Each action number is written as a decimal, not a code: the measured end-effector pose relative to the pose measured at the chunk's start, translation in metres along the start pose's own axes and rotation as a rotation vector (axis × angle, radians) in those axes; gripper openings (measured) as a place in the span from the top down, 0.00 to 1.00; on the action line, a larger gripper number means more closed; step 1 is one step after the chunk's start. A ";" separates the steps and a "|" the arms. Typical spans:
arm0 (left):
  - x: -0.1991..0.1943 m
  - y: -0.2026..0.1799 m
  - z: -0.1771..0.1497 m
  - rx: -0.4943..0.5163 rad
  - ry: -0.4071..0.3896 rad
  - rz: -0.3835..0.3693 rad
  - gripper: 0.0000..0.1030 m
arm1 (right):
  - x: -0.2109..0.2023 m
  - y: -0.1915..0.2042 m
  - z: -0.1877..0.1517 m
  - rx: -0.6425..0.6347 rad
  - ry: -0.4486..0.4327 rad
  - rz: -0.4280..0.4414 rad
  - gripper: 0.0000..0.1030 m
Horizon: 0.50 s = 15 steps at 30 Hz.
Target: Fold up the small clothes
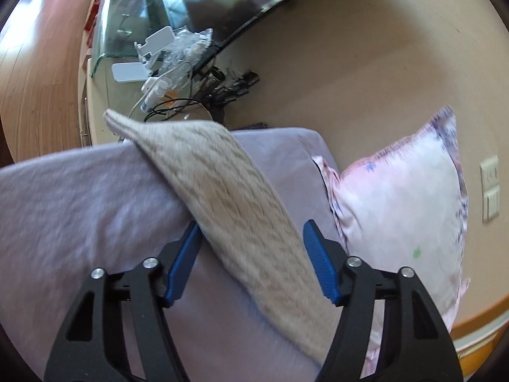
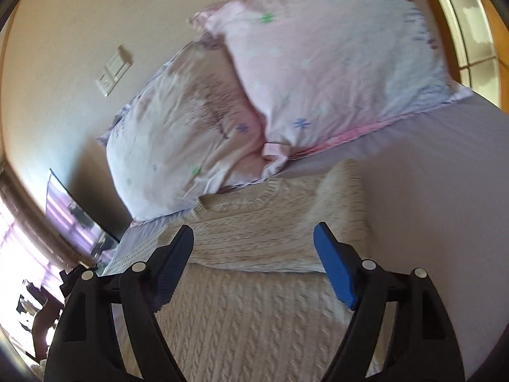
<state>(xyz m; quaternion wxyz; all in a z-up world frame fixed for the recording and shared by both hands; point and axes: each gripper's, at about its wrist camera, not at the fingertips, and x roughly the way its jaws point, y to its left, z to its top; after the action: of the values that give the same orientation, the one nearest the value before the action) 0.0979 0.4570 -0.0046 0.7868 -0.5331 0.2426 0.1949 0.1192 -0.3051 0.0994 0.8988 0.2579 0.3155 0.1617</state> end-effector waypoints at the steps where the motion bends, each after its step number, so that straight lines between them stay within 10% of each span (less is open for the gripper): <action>1: 0.001 0.003 0.005 -0.022 -0.008 0.001 0.46 | -0.001 -0.004 -0.001 0.009 -0.005 -0.004 0.23; 5: 0.009 0.010 0.017 -0.062 -0.017 0.043 0.92 | -0.005 -0.019 -0.005 0.026 -0.006 -0.017 0.23; 11: -0.003 -0.104 -0.024 0.272 0.008 -0.136 0.94 | -0.009 -0.030 -0.008 0.042 -0.020 -0.035 0.23; 15: -0.012 -0.233 -0.150 0.643 0.213 -0.458 0.92 | -0.011 -0.025 -0.012 0.021 -0.022 -0.034 0.23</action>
<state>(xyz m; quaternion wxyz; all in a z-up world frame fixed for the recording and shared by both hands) 0.1935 0.2335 0.1289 0.9068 -0.3174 0.2463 -0.1274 0.1061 -0.3264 0.0830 0.9022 0.2636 0.3114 0.1400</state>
